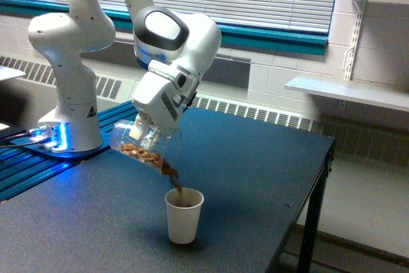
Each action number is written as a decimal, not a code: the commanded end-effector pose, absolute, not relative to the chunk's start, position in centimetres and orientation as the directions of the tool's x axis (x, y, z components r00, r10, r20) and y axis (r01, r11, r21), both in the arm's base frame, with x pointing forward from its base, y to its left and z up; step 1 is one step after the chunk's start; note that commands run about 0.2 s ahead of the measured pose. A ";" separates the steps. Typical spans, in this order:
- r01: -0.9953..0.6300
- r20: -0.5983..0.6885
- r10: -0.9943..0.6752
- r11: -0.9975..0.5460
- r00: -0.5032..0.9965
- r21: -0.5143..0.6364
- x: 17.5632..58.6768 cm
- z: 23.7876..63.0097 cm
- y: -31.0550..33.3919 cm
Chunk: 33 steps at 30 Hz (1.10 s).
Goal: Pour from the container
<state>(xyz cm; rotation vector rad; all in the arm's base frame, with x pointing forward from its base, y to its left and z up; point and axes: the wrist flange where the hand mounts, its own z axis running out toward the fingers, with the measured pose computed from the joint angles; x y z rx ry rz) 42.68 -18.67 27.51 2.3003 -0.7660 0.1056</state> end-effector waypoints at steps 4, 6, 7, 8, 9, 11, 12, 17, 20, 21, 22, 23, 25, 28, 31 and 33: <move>-0.524 0.266 -0.472 -0.584 0.841 0.620 43.2 28.0 -18.5; -0.522 0.263 -0.472 -0.584 0.842 0.622 43.2 28.0 -18.5; -0.520 0.262 -0.471 -0.584 0.843 0.623 43.3 28.1 -18.5; -0.519 0.260 -0.471 -0.585 0.843 0.624 43.3 28.0 -18.5; -0.517 0.258 -0.470 -0.586 0.844 0.625 43.3 28.0 -18.5; -0.513 0.255 -0.468 -0.586 0.846 0.628 43.3 28.0 -18.4; -0.511 0.254 -0.467 -0.586 0.847 0.629 43.3 27.9 -18.4; -0.496 0.242 -0.459 -0.587 0.855 0.640 43.4 27.9 -18.3; -0.485 0.233 -0.453 -0.587 0.860 0.648 43.6 28.0 -18.2; -0.481 0.230 -0.451 -0.587 0.862 0.651 43.7 28.0 -18.2; -0.478 0.229 -0.449 -0.587 0.864 0.654 43.7 28.0 -18.1; -0.474 0.227 -0.447 -0.586 0.865 0.657 43.8 28.1 -18.1; -0.469 0.221 -0.446 -0.585 0.867 0.662 43.9 28.1 -18.1; -0.466 0.219 -0.443 -0.586 0.870 0.663 44.0 28.1 -18.1; -0.461 0.216 -0.438 -0.590 0.872 0.663 44.1 28.1 -18.1; -0.459 0.216 -0.436 -0.591 0.874 0.664 44.2 28.1 -18.1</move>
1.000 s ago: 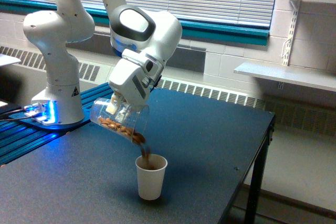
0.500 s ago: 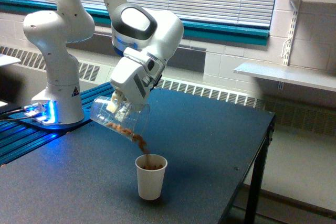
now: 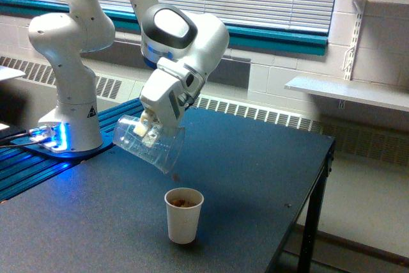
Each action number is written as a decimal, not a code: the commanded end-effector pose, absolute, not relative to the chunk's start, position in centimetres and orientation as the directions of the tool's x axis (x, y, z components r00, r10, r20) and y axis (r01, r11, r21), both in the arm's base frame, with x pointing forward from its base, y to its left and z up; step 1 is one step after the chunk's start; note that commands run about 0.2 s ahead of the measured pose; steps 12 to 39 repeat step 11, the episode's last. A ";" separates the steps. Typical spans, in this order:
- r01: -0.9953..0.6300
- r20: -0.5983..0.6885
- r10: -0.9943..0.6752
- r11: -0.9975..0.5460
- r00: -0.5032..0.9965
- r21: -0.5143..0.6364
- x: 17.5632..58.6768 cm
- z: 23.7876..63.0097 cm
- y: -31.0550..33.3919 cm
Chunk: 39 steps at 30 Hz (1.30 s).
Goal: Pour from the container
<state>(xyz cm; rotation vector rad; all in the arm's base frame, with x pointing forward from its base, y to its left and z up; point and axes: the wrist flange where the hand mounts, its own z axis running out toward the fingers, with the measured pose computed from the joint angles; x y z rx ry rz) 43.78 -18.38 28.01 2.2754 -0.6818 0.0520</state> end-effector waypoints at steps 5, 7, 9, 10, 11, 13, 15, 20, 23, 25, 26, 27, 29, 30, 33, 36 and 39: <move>-0.461 0.212 -0.442 -0.593 0.872 0.660 44.2 28.0 -18.3; -0.460 0.205 -0.446 -0.596 0.871 0.658 44.1 28.0 -18.4; -0.457 0.199 -0.447 -0.597 0.872 0.659 44.2 28.0 -18.4; -0.457 0.199 -0.447 -0.597 0.872 0.659 44.3 28.0 -18.4; -0.457 0.199 -0.447 -0.597 0.872 0.659 44.3 28.0 -18.4; -0.457 0.199 -0.447 -0.597 0.872 0.659 44.3 28.0 -18.4; -0.457 0.199 -0.447 -0.597 0.872 0.659 44.3 28.0 -18.4; -0.457 0.199 -0.447 -0.597 0.872 0.659 44.3 28.0 -18.4; -0.457 0.199 -0.447 -0.597 0.872 0.659 44.3 28.0 -18.4; -0.457 0.199 -0.447 -0.597 0.872 0.659 44.3 28.0 -18.4; -0.457 0.199 -0.447 -0.597 0.872 0.659 44.3 28.0 -18.4; -0.457 0.199 -0.447 -0.597 0.872 0.659 44.3 28.0 -18.4; -0.457 0.199 -0.447 -0.597 0.872 0.659 44.3 28.0 -18.4; -0.457 0.199 -0.447 -0.597 0.872 0.659 44.3 28.0 -18.4; -0.457 0.199 -0.447 -0.597 0.872 0.659 44.3 28.0 -18.4; -0.457 0.199 -0.447 -0.597 0.872 0.659 44.3 28.0 -18.4; -0.457 0.199 -0.447 -0.597 0.872 0.659 44.3 28.0 -18.4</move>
